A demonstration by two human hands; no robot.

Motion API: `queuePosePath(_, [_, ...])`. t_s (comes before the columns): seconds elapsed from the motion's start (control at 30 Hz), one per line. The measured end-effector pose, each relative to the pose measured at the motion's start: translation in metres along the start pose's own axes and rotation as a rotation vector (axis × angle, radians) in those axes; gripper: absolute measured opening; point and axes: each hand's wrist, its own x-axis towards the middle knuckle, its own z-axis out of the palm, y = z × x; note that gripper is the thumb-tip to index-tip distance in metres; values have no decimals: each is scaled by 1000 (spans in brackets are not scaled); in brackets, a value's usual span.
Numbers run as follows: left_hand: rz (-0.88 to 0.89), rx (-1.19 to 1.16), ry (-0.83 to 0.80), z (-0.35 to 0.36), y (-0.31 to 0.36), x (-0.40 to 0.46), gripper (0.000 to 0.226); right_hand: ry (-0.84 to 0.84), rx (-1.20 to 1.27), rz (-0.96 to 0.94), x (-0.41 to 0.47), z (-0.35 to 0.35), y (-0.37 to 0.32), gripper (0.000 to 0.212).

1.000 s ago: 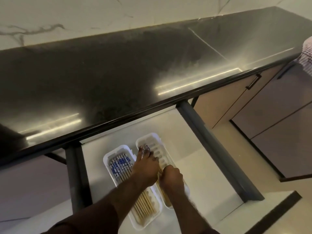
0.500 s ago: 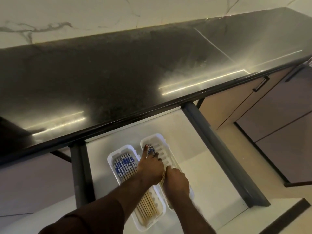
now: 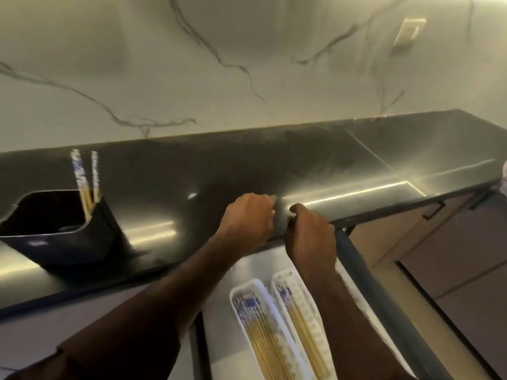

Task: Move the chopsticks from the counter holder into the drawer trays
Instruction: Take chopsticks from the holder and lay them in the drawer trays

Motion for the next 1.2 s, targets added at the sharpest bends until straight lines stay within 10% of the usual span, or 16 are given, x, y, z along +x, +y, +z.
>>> queuePosePath(0.4, [-158,-192,491,-152,-225,-55,36,77,221,-191,-3,29,-268,23])
queuePosePath(0.8, [-464,-483,299,-133,-357,-47,38,-305,156,-150,24,155,-360,28])
queuePosePath(1.2, [-408,-1016,334,-152,-345,-46,22,-233,430,-224,26,139,-367,14])
